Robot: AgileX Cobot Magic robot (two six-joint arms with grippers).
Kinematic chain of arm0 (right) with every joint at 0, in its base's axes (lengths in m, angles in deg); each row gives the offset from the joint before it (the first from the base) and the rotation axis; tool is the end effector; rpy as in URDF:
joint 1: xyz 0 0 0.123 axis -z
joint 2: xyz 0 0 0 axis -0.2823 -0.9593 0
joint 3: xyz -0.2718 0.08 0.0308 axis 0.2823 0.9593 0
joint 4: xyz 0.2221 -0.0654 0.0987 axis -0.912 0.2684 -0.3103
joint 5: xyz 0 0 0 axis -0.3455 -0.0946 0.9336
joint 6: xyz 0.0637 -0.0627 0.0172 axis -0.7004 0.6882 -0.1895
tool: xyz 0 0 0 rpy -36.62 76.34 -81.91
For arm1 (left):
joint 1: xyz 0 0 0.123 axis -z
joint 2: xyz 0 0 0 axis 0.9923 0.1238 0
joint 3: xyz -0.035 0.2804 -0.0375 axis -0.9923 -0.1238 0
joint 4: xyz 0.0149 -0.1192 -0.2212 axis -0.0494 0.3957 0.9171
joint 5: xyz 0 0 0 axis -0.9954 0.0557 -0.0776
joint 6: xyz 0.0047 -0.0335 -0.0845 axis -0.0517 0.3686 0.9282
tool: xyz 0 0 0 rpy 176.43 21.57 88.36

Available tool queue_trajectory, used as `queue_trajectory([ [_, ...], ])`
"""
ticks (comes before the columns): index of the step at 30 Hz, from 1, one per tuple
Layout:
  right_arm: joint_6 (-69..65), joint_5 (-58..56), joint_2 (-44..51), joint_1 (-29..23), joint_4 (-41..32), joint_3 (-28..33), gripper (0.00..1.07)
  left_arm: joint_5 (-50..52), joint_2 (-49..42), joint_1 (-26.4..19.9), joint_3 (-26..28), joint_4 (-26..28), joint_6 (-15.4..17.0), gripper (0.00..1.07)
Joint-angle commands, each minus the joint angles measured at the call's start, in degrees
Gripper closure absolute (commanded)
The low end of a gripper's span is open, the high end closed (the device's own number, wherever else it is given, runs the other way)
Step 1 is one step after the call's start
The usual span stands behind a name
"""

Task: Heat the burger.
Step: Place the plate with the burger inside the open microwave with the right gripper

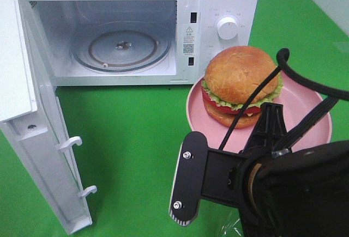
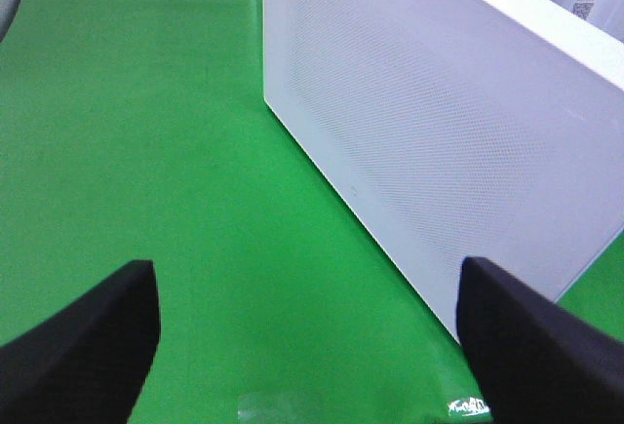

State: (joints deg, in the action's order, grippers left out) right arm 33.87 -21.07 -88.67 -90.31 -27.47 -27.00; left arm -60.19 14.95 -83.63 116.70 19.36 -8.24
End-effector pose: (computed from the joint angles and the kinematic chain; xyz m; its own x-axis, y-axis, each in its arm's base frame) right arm 0.1170 0.2104 0.1780 -0.1424 -0.9861 -0.0851 -0.7779 0.1646 -0.6064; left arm -0.0096 -0.0115 0.2822 -0.4420 0.0168 -0.8969 0.1090 0.9934 -0.0351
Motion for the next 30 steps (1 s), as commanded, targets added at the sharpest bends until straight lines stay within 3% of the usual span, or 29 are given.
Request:
queue_trajectory([
  [1, 0.5, -1.0, 0.5, -0.1, 4.2, 0.0, 1.07, 0.6, -0.2, 0.0, -0.1, 0.1, 0.3, 0.3],
  [16, 14.3, 9.6, 0.5, 1.1, 4.8, 0.0, 1.07, 0.6, -0.2, 0.0, -0.1, 0.1, 0.3, 0.3],
  [30, 32.3, 20.9, 0.5, 11.9, 5.4, 0.0, 1.07, 0.6, -0.2, 0.0, -0.1, 0.1, 0.3, 0.3],
])
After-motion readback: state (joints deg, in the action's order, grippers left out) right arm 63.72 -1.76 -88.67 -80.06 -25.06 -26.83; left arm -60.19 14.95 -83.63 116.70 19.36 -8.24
